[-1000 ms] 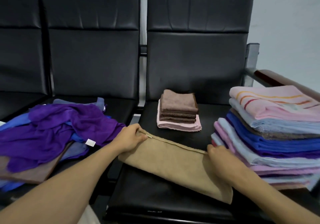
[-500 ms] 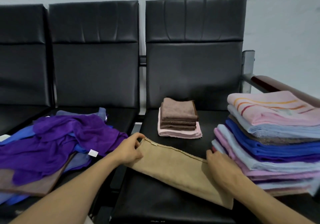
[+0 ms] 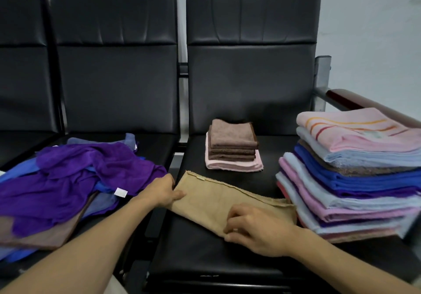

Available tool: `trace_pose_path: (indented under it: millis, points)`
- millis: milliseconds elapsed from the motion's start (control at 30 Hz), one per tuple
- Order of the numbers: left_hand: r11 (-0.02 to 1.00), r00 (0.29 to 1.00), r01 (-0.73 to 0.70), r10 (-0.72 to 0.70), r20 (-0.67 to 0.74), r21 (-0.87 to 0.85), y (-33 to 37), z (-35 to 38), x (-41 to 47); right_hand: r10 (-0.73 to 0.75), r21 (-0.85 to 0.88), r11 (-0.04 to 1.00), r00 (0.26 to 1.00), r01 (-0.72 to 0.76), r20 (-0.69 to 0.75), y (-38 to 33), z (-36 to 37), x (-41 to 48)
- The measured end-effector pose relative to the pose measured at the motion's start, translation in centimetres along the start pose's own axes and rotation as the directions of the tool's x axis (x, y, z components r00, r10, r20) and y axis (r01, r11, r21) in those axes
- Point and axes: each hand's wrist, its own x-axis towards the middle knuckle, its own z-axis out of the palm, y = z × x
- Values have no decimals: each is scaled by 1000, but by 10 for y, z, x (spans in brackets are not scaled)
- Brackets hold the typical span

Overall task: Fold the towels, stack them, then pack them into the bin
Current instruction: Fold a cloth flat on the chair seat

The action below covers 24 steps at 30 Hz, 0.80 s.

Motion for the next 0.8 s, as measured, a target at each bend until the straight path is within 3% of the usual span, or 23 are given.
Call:
trace_pose_path:
  millis: [167,267,400,467,567,667,733,800]
  points:
    - [993,999,15,-19,-34,-114,-2,-13,-13,12,31,999,999,-13,47,2,-3,2]
    - [957,997,74,-71,19,-280,-4,-24,-26,140,34,989,989,-142,51,9,-6,3]
    - [777,984,159,-78,158,-609,-12,-34,-38,355,-66,932,935,-355,-19,17,-1,2]
    - [670,983,152,-25,183,-727,-12,-39,-44,390,-74,918,921,-389,-1,15,2,3]
    - [465,983,124,62,172,-877,-4,-47,-50,348,-28,937,937,-348,19,8,4,6]
    - [320,989,108,58,133,-941,13,-55,-55,256,-4,967,966,-256,37,-3,11,11]
    - [324,992,80,64,107,-943,27,-56,-57,204,-10,979,978,-204,42,-10,15,12]
    - [401,992,48,87,90,-915,43,-52,-56,150,45,987,987,-152,52,-12,14,13]
